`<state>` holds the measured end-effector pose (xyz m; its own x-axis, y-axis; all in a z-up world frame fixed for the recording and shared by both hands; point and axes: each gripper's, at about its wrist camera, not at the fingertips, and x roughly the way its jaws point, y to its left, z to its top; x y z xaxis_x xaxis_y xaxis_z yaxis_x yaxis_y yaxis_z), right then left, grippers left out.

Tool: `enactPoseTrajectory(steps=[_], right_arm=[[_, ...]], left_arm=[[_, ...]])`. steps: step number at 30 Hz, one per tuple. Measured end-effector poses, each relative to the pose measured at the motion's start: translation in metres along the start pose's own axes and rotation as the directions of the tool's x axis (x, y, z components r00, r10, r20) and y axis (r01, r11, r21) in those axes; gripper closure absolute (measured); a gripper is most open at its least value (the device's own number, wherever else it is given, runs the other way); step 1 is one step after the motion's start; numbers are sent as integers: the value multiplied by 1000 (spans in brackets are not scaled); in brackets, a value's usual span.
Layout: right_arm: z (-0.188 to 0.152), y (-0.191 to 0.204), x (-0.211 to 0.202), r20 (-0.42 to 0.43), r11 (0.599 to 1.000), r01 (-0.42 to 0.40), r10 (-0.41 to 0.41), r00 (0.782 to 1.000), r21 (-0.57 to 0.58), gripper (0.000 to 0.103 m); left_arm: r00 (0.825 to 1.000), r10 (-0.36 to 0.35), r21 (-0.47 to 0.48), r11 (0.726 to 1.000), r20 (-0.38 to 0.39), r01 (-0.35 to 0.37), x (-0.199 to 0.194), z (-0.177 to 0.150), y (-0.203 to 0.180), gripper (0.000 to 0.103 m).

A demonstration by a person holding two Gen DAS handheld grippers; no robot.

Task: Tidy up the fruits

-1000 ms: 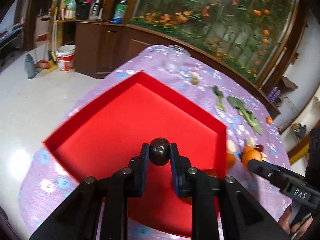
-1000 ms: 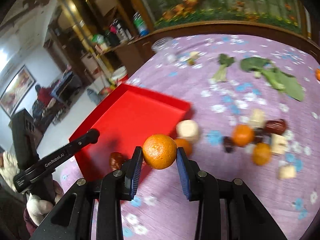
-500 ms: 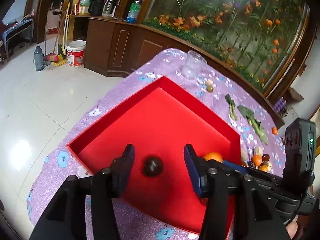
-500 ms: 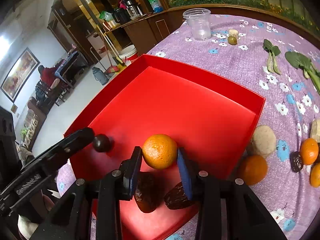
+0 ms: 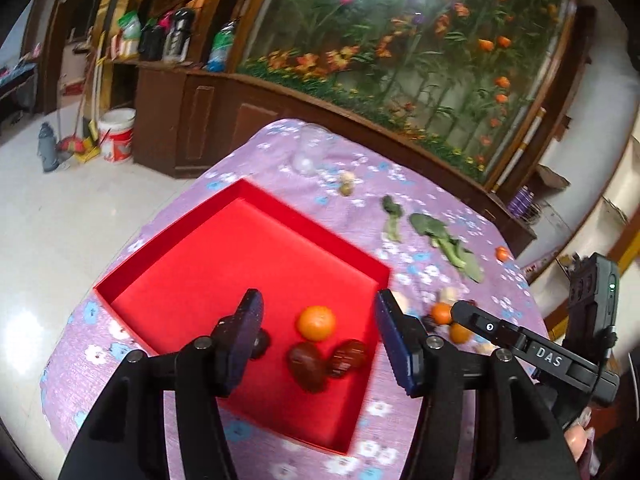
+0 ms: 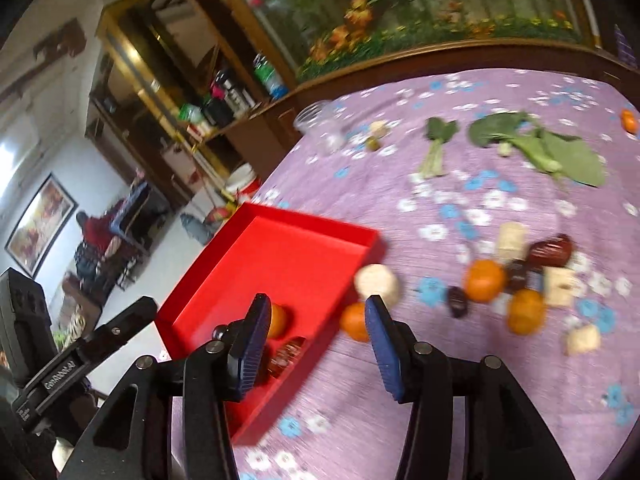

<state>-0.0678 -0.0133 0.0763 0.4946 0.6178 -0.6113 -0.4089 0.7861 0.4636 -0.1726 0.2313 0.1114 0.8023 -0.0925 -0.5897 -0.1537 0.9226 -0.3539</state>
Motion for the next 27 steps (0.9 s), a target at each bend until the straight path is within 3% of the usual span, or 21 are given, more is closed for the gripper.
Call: enactPoseTrajectory(steps=[4, 7, 9, 12, 16, 20, 23, 25, 27], right_arm=[[5, -17, -57, 88, 999, 40, -39, 995, -1, 50], [12, -19, -110, 163, 994, 98, -90, 983, -42, 50], [22, -20, -155, 229, 985, 158, -138, 963, -71, 50], [39, -18, -215, 311, 976, 208, -179, 934, -64, 50], [85, -5, -301, 417, 959, 277, -230, 879, -56, 50], [131, 24, -374, 537, 898, 436, -339, 773, -60, 50], [151, 36, -397, 579, 867, 496, -379, 722, -51, 37], [153, 35, -392, 583, 860, 507, -382, 717, -59, 28], [149, 24, -367, 544, 869, 489, -375, 750, -76, 28]], left_arm=[[998, -36, 48, 998, 60, 33, -33, 3, -28, 46], [989, -110, 84, 991, 99, 101, -67, 11, -53, 45], [980, -153, 122, 983, 130, 138, -92, 16, -68, 37], [965, -185, 190, 970, 184, 150, -130, 27, -91, 34], [946, -221, 251, 955, 238, 159, -170, 61, -115, 34], [934, -208, 315, 943, 290, 113, -193, 102, -138, 23], [937, -190, 348, 934, 294, 80, -188, 125, -150, 19], [943, -183, 362, 929, 278, 74, -168, 132, -156, 18], [953, -197, 358, 928, 232, 104, -139, 129, -157, 18]])
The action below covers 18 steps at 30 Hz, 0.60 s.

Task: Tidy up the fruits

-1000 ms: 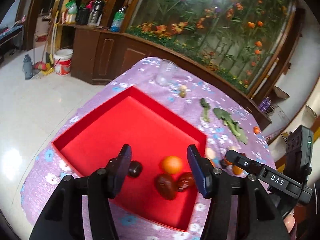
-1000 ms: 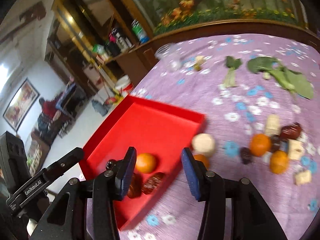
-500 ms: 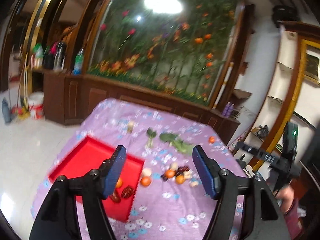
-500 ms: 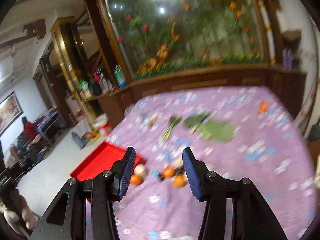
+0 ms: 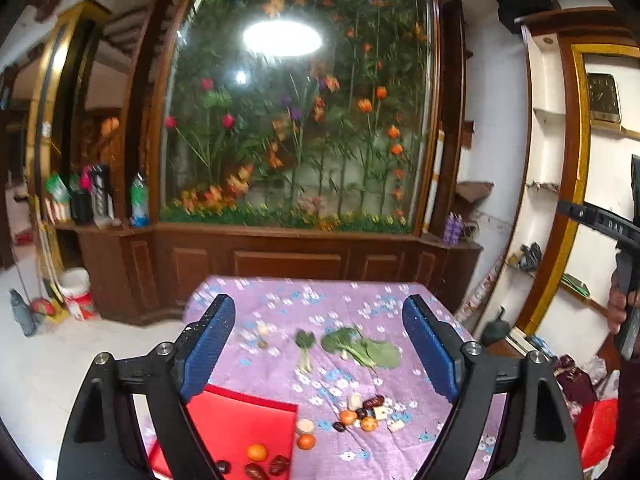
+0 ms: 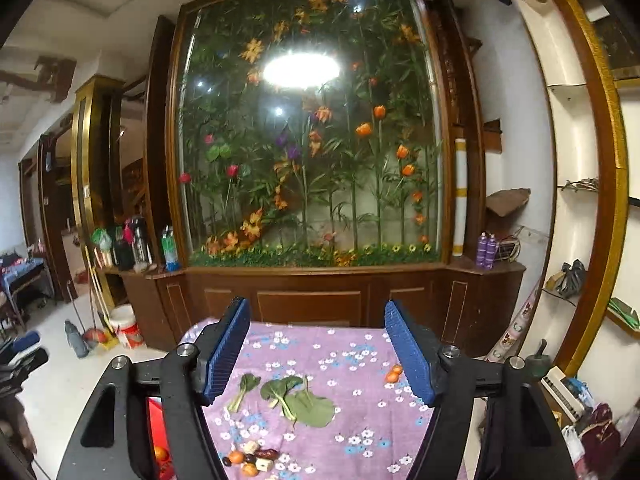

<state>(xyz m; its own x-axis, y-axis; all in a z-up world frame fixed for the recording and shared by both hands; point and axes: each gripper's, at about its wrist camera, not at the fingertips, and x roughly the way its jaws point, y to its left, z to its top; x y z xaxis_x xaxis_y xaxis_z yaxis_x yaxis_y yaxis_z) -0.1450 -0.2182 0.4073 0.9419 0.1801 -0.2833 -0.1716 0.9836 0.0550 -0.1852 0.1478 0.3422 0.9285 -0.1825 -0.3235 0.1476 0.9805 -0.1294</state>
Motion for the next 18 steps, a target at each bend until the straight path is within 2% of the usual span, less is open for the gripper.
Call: enactPoseTrajectory(steps=[2, 5, 7, 9, 10, 12, 14, 16, 18], right_arm=[[-31, 2, 31, -84, 999, -39, 41, 996, 23, 28], [-100, 7, 90, -224, 992, -108, 122, 967, 70, 28], [-145, 12, 121, -295, 987, -138, 155, 943, 79, 28], [-198, 15, 152, -373, 981, -159, 191, 908, 114, 30], [-226, 17, 168, -421, 972, -178, 227, 878, 153, 36], [-261, 14, 189, -481, 962, -183, 262, 837, 204, 43], [-295, 15, 205, -535, 956, -174, 277, 798, 235, 43], [-316, 16, 213, -562, 956, -167, 278, 779, 242, 43], [-326, 17, 215, -564, 954, -171, 286, 775, 248, 43]], left_arm=[[997, -48, -39, 998, -62, 45, 33, -21, 4, 18], [979, -105, -112, 990, -177, 86, 88, -62, 10, 18], [959, -125, -142, 986, -255, 91, 124, -94, 12, 18], [928, -131, -149, 985, -350, 83, 162, -127, 9, 19], [918, -134, -154, 985, -374, 81, 173, -139, 7, 21], [889, -163, -176, 980, -428, 95, 197, -163, 3, 39], [858, -196, -198, 974, -475, 113, 219, -181, -2, 49], [837, -200, -196, 974, -509, 113, 235, -199, -8, 50], [823, -198, -183, 976, -533, 116, 248, -210, -16, 50]])
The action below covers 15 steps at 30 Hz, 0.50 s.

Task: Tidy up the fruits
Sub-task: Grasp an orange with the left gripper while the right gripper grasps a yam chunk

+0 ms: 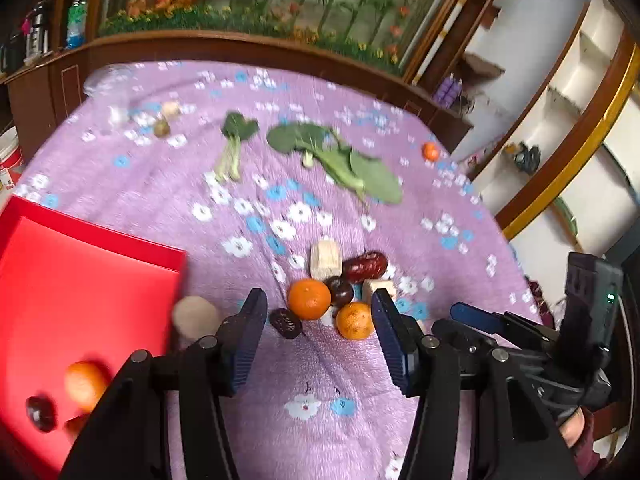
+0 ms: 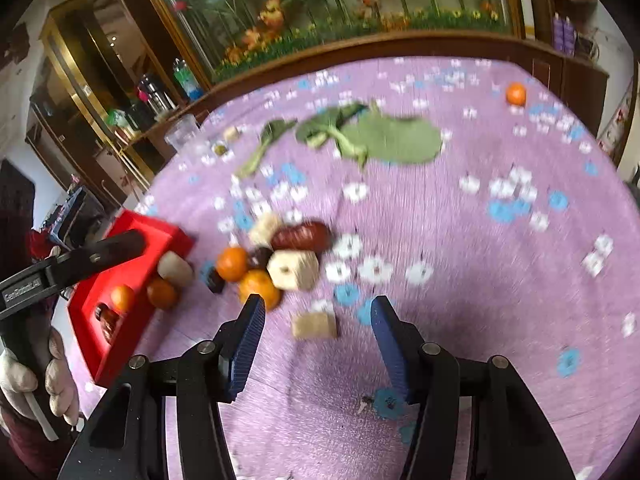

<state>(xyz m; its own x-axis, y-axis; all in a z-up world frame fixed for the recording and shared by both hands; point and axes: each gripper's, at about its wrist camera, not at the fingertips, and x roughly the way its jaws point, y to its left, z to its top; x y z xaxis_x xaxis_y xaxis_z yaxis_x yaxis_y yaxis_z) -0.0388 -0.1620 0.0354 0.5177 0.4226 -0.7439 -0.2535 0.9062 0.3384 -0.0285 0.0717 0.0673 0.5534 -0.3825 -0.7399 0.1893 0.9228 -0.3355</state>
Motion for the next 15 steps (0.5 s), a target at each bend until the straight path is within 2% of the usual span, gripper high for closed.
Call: enactPoseTrajectory(steps=[8, 11, 15], right_arm=[[-9, 12, 24, -31, 998, 6, -8, 999, -58, 43], [-11, 16, 30, -36, 997, 11, -13, 999, -70, 43], [-11, 18, 34, -38, 997, 18, -21, 999, -79, 43]], left_arm=[[994, 92, 97, 992, -67, -85, 53, 1, -10, 50], [990, 123, 144, 983, -69, -113, 64, -1, -12, 55], [993, 98, 156, 984, -63, -87, 67, 2, -9, 56]])
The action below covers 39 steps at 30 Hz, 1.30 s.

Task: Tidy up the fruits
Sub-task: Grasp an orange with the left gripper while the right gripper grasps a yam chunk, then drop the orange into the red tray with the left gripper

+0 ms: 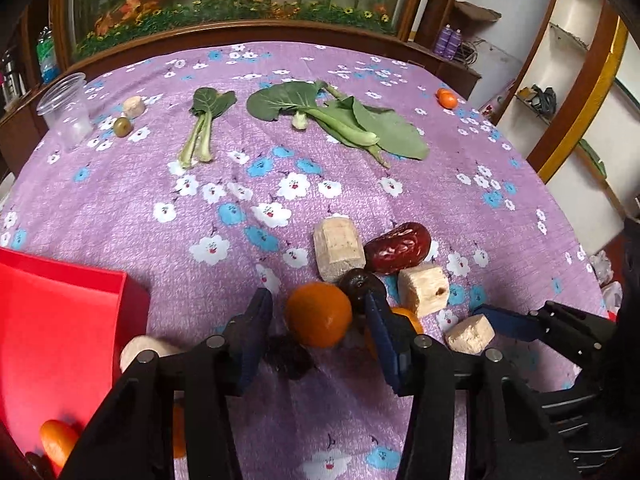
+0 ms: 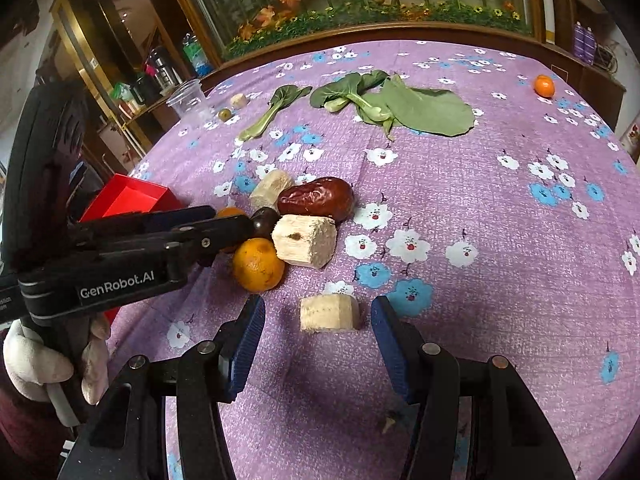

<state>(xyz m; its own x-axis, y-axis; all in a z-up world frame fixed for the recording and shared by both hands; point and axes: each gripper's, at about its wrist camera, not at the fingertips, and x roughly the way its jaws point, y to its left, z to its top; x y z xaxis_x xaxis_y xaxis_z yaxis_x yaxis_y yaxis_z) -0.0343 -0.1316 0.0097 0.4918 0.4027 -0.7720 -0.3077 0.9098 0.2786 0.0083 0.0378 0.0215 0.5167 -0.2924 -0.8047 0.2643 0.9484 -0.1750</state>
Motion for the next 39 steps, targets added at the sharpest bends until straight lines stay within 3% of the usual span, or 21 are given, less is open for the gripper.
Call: enactPoseTrajectory(steps=[3, 8, 11, 14, 16, 24, 29, 31, 39], right_arm=[[-1, 3, 2, 5, 1000, 22, -22, 1000, -21, 45], [-3, 7, 1, 10, 997, 60, -60, 998, -44, 67], [-5, 5, -1, 12, 997, 61, -60, 998, -42, 70], [-7, 4, -4, 14, 998, 49, -49, 999, -32, 71], [-8, 5, -8, 24, 999, 41, -40, 999, -29, 71], [-7, 22, -27, 60, 998, 33, -30, 998, -54, 71], [-3, 39, -34, 70, 998, -5, 9, 997, -67, 70], [-1, 49, -33, 67, 997, -33, 39, 997, -76, 70], [10, 112, -14, 11, 977, -143, 147, 989, -159, 70]], left_arm=[[1000, -11, 27, 1000, 7, 11, 3, 0, -4, 56], [1000, -25, 64, 998, 13, 24, 7, 3, -12, 54], [999, -30, 74, 997, 14, 29, 4, 2, -13, 67], [1000, 10, 99, 995, 26, -12, -3, -4, -17, 77], [1000, -6, 81, 997, 28, 4, -8, -8, -14, 78], [988, -87, -81, 992, 129, 98, -58, -24, 18, 79], [976, -78, -173, 978, 203, 115, -96, -36, 48, 79], [968, -78, -241, 961, 237, 136, -112, -44, 69, 94], [957, 59, -451, 889, 286, 80, -143, -80, 143, 96]])
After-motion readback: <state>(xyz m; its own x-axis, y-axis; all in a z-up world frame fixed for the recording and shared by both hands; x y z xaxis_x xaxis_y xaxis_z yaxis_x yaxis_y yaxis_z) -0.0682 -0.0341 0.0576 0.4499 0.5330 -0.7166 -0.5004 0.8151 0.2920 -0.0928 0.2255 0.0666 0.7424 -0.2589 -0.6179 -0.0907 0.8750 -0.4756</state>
